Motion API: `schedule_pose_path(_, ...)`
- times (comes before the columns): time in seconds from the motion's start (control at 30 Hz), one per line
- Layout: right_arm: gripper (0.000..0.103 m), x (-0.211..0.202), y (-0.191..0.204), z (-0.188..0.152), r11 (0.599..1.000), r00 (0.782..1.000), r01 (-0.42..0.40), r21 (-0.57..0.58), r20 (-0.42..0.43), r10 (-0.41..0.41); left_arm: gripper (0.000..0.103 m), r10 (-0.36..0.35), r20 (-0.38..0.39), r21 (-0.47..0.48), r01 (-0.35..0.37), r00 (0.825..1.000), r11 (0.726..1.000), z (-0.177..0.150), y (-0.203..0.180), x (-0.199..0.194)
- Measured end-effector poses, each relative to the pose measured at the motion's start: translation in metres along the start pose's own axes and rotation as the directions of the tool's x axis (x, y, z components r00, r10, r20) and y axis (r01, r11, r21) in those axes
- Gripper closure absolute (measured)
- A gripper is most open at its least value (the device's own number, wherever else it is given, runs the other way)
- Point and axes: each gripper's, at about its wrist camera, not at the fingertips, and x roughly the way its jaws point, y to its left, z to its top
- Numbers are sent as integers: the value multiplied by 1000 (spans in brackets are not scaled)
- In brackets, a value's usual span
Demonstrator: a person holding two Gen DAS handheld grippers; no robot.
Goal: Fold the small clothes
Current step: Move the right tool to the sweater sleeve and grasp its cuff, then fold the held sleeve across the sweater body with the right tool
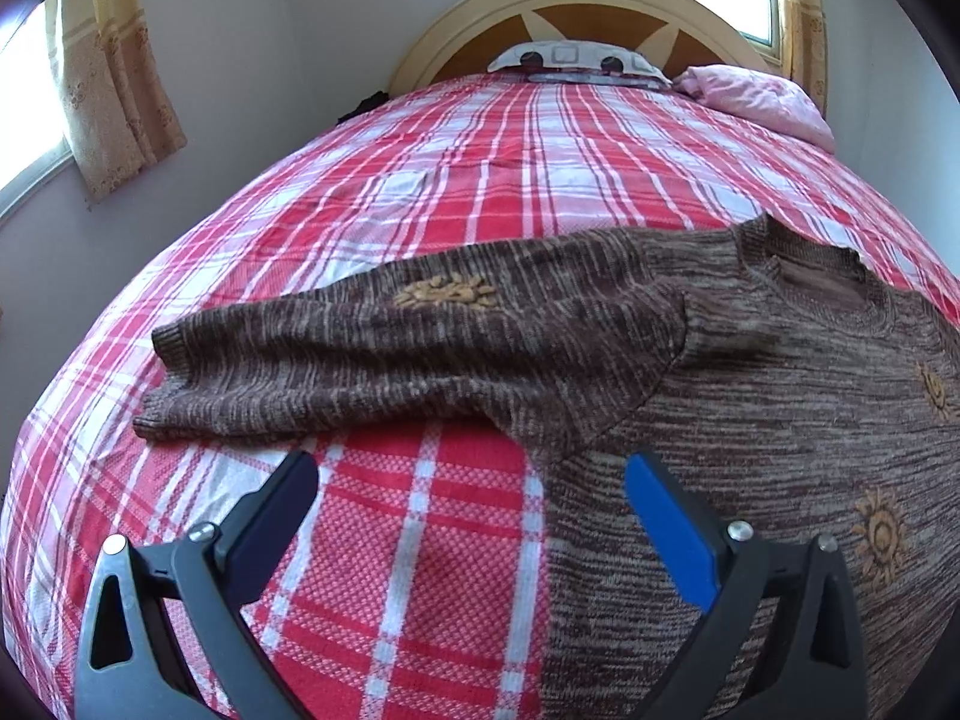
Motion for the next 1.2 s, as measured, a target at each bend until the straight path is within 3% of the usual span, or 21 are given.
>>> schedule_pose_path(0.1, 43, 13, 10, 2, 998, 999, 43, -35, -12, -44, 0, -13, -14, -18, 13, 1000, 1000, 0, 3, 4)
schedule_pose_path(0.17, 66, 17, 12, 5, 997, 998, 68, -39, 1, -68, 0, -24, -20, -25, 23, 1000, 999, -1, 4, 5)
schedule_pose_path(0.2, 89, 17, 11, 6, 996, 997, 81, -35, 14, -80, 0, -35, -23, -25, 35, 999, 999, -1, 3, 6)
schedule_pose_path(0.4, 94, 15, 18, 10, 998, 998, 51, -49, 50, -48, 0, -98, -93, 6, 99, 991, 995, -2, -5, 18)
schedule_pose_path(0.67, 95, -15, 92, 5, 970, 991, 13, -241, 133, 20, 0, -133, -119, -14, 132, 984, 991, -5, -5, 22)
schedule_pose_path(0.9, 95, -40, 188, -24, 871, 980, -40, -489, 151, 129, 0, -141, -124, -20, 139, 982, 990, -6, -4, 24)
schedule_pose_path(1.2, 95, -41, 298, -107, 658, 970, -148, -739, 22, 243, 0, -152, -123, -16, 151, 981, 988, -6, -3, 24)
